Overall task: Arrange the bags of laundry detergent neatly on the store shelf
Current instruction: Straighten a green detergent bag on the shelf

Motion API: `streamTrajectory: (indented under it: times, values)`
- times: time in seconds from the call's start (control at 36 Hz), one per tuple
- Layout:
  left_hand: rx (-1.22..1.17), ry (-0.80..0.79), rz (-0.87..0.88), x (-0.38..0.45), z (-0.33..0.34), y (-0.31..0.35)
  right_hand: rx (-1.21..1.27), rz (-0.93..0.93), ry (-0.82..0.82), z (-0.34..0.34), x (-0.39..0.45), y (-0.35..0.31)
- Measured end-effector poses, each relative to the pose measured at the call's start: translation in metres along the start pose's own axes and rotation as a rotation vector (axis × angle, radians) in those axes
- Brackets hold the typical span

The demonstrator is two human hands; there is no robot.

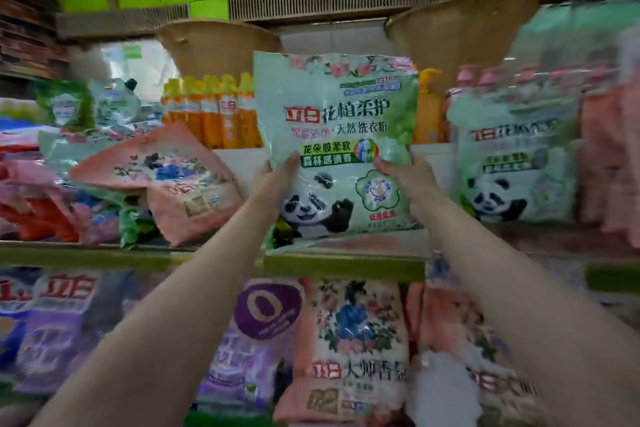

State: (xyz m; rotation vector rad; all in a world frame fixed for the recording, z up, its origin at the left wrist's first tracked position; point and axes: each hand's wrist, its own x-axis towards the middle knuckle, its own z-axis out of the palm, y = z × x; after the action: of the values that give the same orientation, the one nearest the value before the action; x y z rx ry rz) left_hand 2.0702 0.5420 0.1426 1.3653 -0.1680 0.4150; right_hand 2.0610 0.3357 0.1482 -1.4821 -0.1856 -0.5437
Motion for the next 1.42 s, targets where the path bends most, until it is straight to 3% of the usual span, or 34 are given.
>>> streamTrajectory:
  times: [0.25,0.47,0.78,0.92,1.19,1.42]
  values:
    - [-0.031,-0.14,0.051,-0.007,0.109,-0.016,-0.085,0.064,0.112,-0.101,0.004,-0.004]
    - [-0.072,-0.168,-0.034,-0.011,0.213,-0.035,-0.146,0.098,0.226,-0.195,0.034,0.004]
    - [-0.033,-0.168,-0.109,-0.012,0.312,-0.065,-0.132,0.089,0.264,-0.285,0.075,0.04]
    - [-0.015,-0.13,-0.128,-0.004,0.334,-0.078,-0.05,0.097,0.228,-0.322,0.113,0.08]
    - [-0.031,-0.106,-0.1,0.013,0.343,-0.093,-0.046,0.112,0.217,-0.308,0.114,0.068]
    - [0.175,-0.207,-0.046,0.007,0.33,-0.092,-0.331,0.019,0.215,-0.306,0.103,0.065]
